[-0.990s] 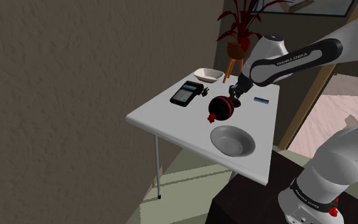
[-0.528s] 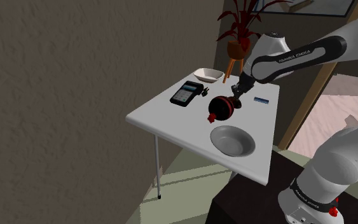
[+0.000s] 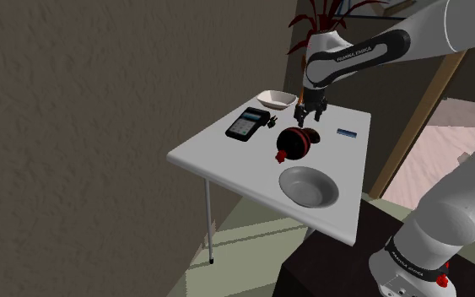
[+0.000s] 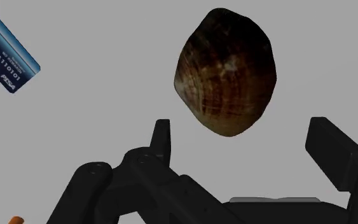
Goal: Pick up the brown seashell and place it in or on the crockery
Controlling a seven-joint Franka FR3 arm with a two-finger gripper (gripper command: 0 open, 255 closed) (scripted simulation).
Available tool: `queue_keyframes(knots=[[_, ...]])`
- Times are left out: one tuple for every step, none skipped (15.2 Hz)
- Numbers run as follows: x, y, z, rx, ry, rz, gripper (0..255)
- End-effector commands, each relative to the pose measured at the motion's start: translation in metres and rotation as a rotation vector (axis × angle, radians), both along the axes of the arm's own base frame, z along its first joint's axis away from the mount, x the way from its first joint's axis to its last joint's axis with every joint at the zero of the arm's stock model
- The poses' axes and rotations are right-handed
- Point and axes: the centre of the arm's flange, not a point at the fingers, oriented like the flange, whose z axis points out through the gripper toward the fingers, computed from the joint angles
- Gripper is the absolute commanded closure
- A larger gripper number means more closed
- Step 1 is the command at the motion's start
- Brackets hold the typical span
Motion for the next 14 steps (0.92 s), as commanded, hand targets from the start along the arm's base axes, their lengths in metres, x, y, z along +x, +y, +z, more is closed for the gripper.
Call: queue_keyframes(knots=[[0.019, 0.000, -0.009, 0.003, 0.156, 0.004, 0], [0.018, -0.001, -0.015, 0.003, 0.156, 0.004, 0], [0.017, -0.002, -0.020, 0.003, 0.156, 0.004, 0], [0.016, -0.002, -0.025, 0.003, 0.156, 0.004, 0], [0.015, -0.003, -0.030, 0.003, 0.156, 0.004, 0], [0.014, -0.004, -0.035, 0.003, 0.156, 0.004, 0], [0.013, -0.005, -0.043, 0.003, 0.156, 0.004, 0], [0.013, -0.005, -0.043, 0.003, 0.156, 0.004, 0], [0.013, -0.005, -0.043, 0.003, 0.156, 0.004, 0], [0.013, -0.005, -0.043, 0.003, 0.156, 0.004, 0], [0.013, -0.005, -0.043, 0.003, 0.156, 0.004, 0], [0.013, -0.005, -0.043, 0.003, 0.156, 0.004, 0], [0.013, -0.005, -0.043, 0.003, 0.156, 0.004, 0], [0.013, -0.005, -0.043, 0.003, 0.156, 0.004, 0]])
